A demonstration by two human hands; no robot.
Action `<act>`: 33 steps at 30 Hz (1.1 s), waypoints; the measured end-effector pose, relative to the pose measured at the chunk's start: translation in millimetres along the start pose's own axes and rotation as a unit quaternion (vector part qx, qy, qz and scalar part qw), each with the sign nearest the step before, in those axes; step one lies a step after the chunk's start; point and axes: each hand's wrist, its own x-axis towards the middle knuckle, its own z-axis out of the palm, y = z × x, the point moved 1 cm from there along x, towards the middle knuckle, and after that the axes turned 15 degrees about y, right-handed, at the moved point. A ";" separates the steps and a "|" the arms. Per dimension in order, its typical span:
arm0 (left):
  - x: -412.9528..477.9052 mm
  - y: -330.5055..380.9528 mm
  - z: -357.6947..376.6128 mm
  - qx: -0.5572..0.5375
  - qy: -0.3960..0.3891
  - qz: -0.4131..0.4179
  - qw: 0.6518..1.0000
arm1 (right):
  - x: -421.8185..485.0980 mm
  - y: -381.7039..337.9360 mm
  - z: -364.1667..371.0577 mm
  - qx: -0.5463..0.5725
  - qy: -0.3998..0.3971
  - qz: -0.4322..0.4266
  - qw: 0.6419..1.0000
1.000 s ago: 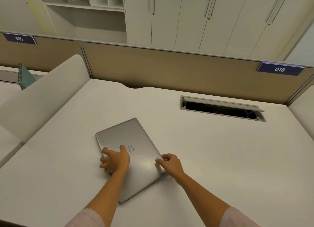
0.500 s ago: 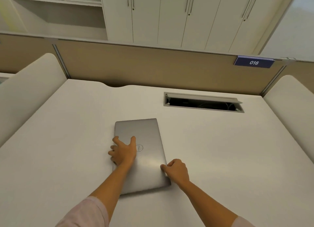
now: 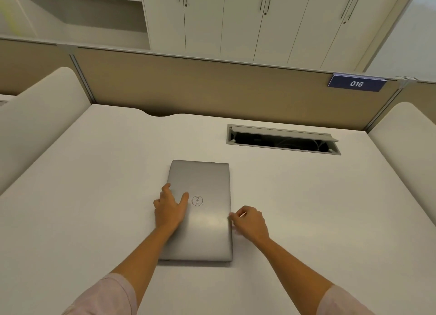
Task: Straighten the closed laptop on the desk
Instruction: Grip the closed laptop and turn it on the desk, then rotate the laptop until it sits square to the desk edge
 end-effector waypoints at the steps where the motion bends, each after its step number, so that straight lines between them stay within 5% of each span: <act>1: 0.3 -4.0 -4.6 0.005 -0.010 0.011 1.000 | 8.7 -6.4 -2.6 -0.011 0.010 -0.017 1.000; 6: 0.9 -23.2 -32.9 0.114 -0.047 0.083 0.989 | 53.5 -39.0 -8.9 -0.052 0.002 -0.111 0.992; 14: -23.3 -47.3 -72.6 0.253 -0.115 0.051 0.959 | 110.1 -72.7 0.6 -0.061 -0.079 -0.173 0.980; 22: -48.4 -45.6 -74.6 0.120 -0.174 -0.067 0.975 | 140.3 -95.1 18.1 -0.087 -0.130 -0.182 0.971; 29: -48.8 -55.5 -86.7 0.248 -0.154 -0.100 0.951 | 147.6 -100.8 32.5 -0.121 -0.165 -0.168 0.964; 33: -50.3 -61.4 -76.8 0.183 -0.167 -0.181 0.952 | 148.0 -93.9 37.8 -0.121 -0.159 -0.168 0.965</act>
